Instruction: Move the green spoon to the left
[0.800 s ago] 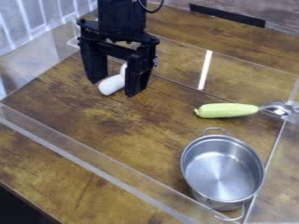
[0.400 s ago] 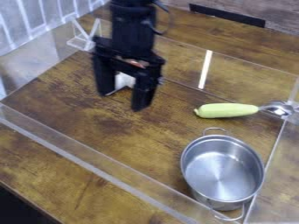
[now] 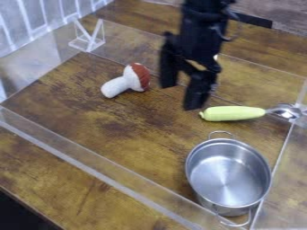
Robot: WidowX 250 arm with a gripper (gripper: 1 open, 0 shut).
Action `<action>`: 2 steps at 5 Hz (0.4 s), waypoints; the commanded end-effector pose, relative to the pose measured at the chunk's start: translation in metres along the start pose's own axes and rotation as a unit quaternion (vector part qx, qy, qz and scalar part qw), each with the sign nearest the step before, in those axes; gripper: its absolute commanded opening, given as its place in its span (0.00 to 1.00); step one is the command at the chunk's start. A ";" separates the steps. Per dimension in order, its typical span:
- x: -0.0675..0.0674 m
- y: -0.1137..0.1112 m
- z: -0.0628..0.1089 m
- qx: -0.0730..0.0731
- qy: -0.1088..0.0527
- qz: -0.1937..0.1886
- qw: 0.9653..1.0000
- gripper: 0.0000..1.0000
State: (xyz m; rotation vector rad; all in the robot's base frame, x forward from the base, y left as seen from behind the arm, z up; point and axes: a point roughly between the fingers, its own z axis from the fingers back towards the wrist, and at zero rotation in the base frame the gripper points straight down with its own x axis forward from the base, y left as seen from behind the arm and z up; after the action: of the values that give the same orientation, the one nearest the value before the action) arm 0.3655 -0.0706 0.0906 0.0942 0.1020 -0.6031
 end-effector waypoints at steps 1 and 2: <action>0.033 0.003 0.020 0.039 -0.050 -0.129 0.990 1.00; 0.042 0.008 0.006 0.046 -0.057 -0.206 0.976 1.00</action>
State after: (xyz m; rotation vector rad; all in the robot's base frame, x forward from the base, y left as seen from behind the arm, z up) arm 0.3994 -0.0845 0.0654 0.1082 0.0625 -1.0156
